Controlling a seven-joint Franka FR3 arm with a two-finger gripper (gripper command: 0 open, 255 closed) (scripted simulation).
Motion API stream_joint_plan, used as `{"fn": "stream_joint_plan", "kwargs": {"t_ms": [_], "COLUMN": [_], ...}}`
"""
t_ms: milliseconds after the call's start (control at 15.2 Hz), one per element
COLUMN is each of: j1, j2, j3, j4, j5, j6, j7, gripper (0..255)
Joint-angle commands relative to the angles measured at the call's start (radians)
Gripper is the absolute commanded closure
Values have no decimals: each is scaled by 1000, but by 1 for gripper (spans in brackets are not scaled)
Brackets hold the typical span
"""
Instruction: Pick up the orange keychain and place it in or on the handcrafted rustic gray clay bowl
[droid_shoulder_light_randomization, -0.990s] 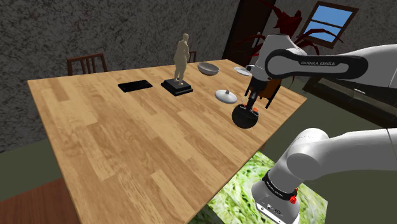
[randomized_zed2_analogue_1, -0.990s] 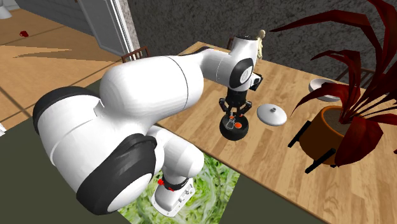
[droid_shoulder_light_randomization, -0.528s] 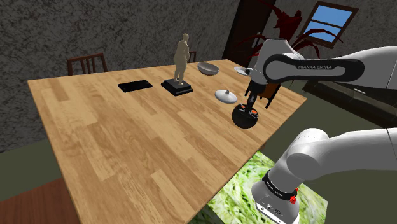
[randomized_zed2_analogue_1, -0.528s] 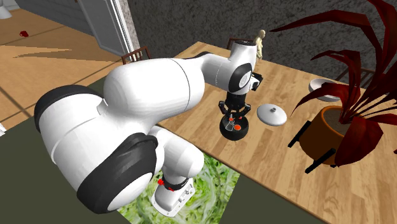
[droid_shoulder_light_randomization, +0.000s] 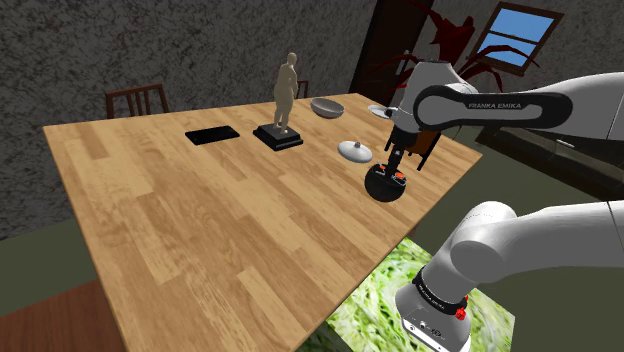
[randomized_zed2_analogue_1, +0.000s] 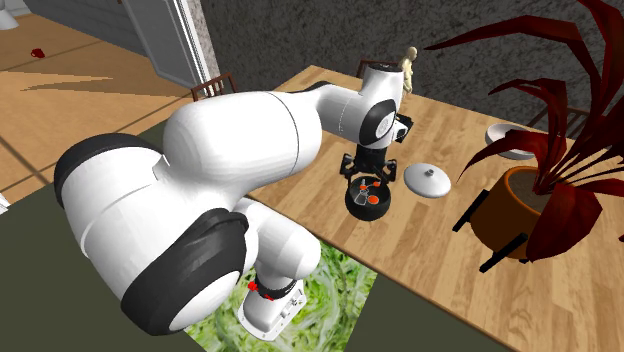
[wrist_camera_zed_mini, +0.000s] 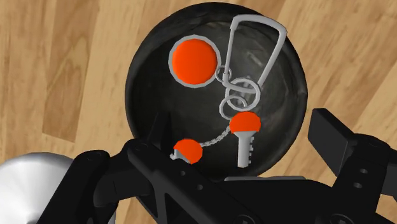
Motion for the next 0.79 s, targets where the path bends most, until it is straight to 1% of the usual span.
{"fn": "stream_joint_plan", "kwargs": {"t_ms": [0,198,726], "j1": [4,13,13], "j2": [-7,-16,-16], "j3": [8,28,28], "j4": [29,116,116], "j5": [8,28,28], "j6": [-36,-133,-133], "j7": [-1,-5,-5], "gripper": [0,0,0]}}
